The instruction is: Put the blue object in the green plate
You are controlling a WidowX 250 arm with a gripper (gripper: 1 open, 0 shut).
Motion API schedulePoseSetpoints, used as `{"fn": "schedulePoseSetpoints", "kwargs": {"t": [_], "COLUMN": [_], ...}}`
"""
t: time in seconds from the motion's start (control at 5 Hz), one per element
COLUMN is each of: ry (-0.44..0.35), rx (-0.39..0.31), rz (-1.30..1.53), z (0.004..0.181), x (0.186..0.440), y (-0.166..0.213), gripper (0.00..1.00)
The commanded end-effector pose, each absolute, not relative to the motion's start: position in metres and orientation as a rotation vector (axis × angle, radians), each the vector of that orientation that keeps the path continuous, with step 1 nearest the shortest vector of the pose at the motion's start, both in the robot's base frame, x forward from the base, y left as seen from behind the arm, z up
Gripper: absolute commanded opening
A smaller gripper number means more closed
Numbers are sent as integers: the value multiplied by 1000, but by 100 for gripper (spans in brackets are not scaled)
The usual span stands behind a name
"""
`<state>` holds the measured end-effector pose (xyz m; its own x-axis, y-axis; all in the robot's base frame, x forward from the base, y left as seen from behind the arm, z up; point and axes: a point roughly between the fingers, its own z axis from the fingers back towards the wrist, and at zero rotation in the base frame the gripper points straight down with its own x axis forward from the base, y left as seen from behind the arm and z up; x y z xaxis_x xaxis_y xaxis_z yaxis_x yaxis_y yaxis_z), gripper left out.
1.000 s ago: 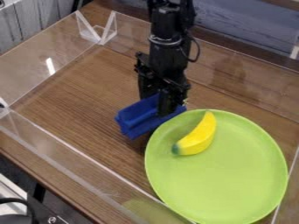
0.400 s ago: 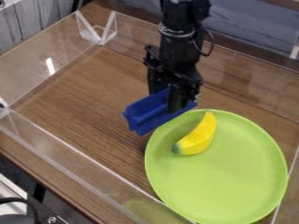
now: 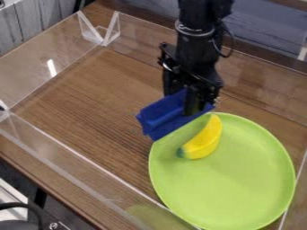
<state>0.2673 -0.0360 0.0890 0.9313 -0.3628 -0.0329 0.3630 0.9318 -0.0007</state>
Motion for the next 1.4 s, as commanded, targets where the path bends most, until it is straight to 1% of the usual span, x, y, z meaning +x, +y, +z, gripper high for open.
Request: {"fn": "schedulePoseSetpoints", "kwargs": {"t": [0.0, 1.0, 1.2], "ry": [-36, -38, -47], "rx": [8, 12, 14], "rz": [-365, -346, -341], "z": [108, 127, 125], "x": [267, 246, 238], "y": [-46, -73, -77], "gripper": [0, 0, 0]}}
